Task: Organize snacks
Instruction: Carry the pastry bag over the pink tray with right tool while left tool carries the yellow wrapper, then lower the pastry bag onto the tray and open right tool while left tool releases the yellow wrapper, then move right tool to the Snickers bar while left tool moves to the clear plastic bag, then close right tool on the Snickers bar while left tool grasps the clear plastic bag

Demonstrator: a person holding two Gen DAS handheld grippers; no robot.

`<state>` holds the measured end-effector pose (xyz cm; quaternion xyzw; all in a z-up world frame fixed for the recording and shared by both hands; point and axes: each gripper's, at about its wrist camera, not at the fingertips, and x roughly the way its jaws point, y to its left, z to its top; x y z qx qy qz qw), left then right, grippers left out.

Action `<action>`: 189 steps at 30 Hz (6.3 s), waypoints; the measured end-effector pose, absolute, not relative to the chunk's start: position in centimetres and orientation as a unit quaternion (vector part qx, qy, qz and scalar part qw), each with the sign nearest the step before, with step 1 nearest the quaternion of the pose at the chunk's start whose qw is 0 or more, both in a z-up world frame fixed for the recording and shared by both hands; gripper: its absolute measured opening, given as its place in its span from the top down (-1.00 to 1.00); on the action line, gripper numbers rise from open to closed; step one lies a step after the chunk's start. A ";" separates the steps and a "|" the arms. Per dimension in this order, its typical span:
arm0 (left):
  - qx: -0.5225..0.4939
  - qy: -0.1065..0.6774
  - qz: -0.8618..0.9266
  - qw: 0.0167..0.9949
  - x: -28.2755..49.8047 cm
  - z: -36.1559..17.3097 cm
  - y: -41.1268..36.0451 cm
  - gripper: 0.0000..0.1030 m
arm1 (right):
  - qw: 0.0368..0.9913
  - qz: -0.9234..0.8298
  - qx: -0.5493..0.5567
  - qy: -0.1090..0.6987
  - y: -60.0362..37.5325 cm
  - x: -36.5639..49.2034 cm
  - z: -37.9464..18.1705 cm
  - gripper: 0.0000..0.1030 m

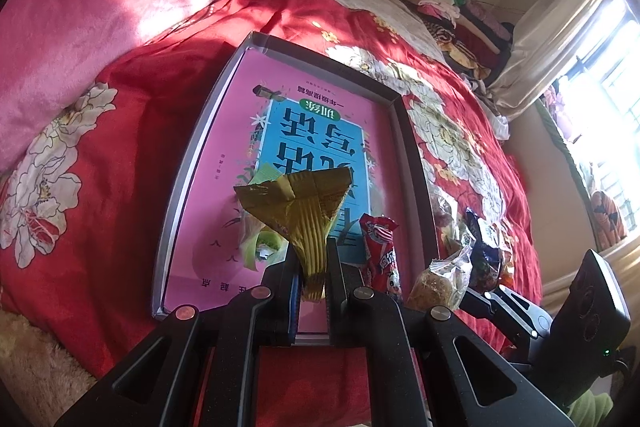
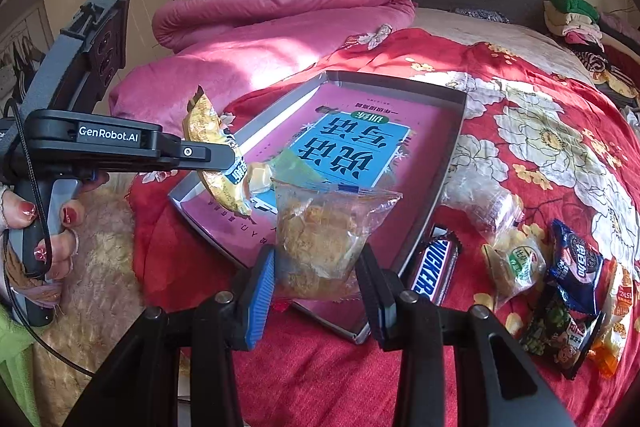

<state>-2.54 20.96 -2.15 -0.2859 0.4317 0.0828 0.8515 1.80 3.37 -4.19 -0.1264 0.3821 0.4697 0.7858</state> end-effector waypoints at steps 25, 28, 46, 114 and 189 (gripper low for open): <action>-0.269 0.454 0.079 0.846 -1.5 -3.5 20.7 0.81 | 0.780 0.460 -0.127 0.406 5.6 3.0 -5.8 0.21; -0.266 0.456 0.077 0.846 -1.3 -3.7 20.6 0.81 | 0.777 0.466 -0.128 0.402 5.7 2.6 -5.8 0.21; -0.270 0.457 0.077 0.844 -0.7 -4.5 21.2 0.79 | 0.775 0.476 -0.117 0.399 5.4 2.3 -5.5 0.19; -0.258 0.403 0.007 0.878 -0.6 -1.8 19.0 -0.02 | 0.810 0.396 -0.074 0.425 -1.7 5.7 -4.0 0.02; 0.056 0.577 -0.019 0.815 18.8 -7.2 2.0 -0.26 | 0.825 0.324 0.072 0.457 -12.4 9.1 -3.6 0.48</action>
